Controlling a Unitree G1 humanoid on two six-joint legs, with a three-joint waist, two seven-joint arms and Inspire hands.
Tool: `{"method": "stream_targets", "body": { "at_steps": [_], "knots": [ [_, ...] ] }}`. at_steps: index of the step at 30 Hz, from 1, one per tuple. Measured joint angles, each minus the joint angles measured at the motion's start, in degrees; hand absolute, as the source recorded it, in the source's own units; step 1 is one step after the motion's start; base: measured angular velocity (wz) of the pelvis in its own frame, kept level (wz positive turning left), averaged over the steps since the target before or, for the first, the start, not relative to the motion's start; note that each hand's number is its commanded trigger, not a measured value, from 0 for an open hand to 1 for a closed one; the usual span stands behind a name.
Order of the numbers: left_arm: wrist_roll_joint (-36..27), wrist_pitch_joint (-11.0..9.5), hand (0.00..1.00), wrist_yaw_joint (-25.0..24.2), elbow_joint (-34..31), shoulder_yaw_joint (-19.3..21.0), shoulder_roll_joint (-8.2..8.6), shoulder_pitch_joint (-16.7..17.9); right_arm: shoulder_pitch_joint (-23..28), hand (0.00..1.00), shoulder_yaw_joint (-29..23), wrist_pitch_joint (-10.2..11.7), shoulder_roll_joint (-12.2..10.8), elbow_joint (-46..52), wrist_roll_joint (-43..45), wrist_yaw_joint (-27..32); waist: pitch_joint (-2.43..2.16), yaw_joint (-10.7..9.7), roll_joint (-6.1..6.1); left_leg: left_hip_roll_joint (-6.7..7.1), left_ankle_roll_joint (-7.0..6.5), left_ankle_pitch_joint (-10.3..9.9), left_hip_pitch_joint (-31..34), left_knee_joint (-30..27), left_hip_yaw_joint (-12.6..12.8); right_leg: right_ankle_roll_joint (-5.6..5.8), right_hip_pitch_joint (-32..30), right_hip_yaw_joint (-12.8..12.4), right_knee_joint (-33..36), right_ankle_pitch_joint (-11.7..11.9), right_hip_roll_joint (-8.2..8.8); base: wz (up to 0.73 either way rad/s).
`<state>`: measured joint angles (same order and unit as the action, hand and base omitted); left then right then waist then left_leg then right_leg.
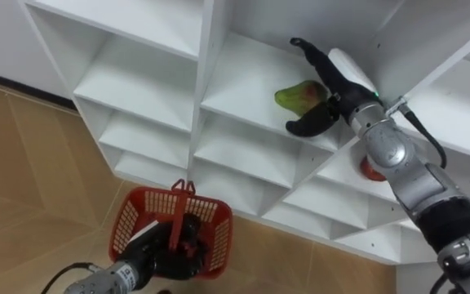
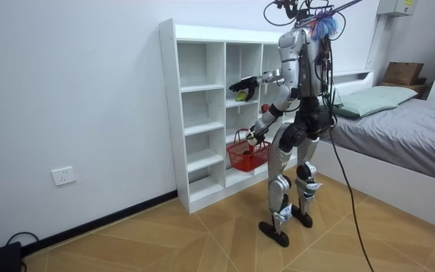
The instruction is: Collect fruits from the closet
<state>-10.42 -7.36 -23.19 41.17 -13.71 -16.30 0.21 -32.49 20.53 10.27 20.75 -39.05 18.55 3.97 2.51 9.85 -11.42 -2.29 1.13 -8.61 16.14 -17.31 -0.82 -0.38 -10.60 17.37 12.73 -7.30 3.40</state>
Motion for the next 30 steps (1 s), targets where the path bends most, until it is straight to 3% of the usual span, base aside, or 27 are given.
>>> {"method": "stream_targets", "body": {
  "at_steps": [9, 30],
  "knots": [
    [0.02, 0.42, 1.0, -0.07, 0.65, 0.01, -0.03, 0.02, -0.53, 0.0, -1.54, 0.17, 0.12, -0.72, 0.48, 0.25, 0.2, 0.51, 0.27, 0.0, 0.0, 0.0, 0.73, -0.37, -0.22, -0.11, -0.5, 0.56, 0.06, 0.2, 0.01, 0.0],
    [-0.01, 1.26, 1.0, -0.11, 2.38, -0.05, -0.13, -0.31, -1.1, 0.0, -1.56, 0.04, 0.61, -1.02, 0.31, -1.76, 0.13, 0.66, 0.18, 0.03, 0.03, 0.23, 1.29, -0.05, -0.26, -0.18, -1.48, 0.38, 0.79, 0.25, 0.11, 0.0]
  ]
}}
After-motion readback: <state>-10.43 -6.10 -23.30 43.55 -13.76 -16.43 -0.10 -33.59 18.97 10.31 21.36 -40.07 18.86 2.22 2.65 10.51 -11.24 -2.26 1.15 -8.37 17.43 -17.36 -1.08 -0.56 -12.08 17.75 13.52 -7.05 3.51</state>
